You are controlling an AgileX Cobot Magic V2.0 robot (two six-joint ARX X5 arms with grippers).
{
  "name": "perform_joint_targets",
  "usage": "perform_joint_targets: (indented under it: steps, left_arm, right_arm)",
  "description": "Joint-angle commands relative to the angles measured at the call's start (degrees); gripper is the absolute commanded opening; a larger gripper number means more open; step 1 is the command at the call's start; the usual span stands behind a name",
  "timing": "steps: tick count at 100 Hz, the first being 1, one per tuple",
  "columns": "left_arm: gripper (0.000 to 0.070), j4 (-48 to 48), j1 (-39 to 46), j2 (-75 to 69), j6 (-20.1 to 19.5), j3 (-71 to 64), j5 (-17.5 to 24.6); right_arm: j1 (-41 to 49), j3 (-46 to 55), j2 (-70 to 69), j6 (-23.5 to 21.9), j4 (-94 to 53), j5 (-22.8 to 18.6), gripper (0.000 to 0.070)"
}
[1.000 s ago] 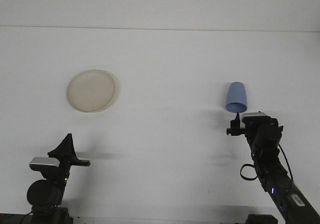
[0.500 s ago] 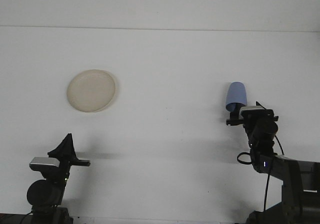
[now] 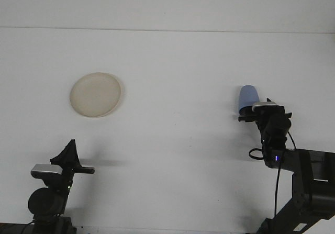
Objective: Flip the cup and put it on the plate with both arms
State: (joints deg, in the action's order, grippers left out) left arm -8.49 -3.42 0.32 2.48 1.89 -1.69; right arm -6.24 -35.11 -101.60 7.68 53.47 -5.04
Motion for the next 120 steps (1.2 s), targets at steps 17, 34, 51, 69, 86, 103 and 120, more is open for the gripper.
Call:
perform_joint_targets:
  steps: [17,34,51,69,86,103,120]
  left_arm:
    - [0.0012,-0.59,0.02,-0.07,-0.28,-1.09,-0.28]
    - [0.0012,-0.59,0.02,-0.07,-0.28,-1.09,-0.28]
    - [0.0012,-0.59,0.02,-0.07,-0.28,-1.09,-0.28]
    - [0.0012,-0.59,0.02,-0.07,-0.28,-1.09,-0.28]
    - [0.0012,-0.59,0.02,-0.07,-0.28,-1.09,-0.28]
    - [0.0012,-0.59,0.02,-0.07,-0.28,-1.09,-0.28]
    - [0.0012,-0.59,0.02,-0.07,-0.28,-1.09,-0.28]
  right_arm:
    - [-0.20,-0.66,-1.27,0.76,0.70,-1.09,0.0000]
    - [-0.20,-0.66,-0.70,0.37,1.81,-3.21,0.0000]
    - [-0.11,-0.66,4.59,-4.15,-1.11,-5.27,0.0000]
    - [-0.09,-0.66,17.59,-11.72,-14.45,-5.75,0.0000]
    - [0.31,-0.68,33.24,-18.32,-31.08,-9.60,0.0000]
    - [2.84,-3.34,46.49,-21.46,-48.37,-13.31,0.0000]
    - [7.65,-13.27,49.90,-20.35,-73.35,-16.81,0.0000]
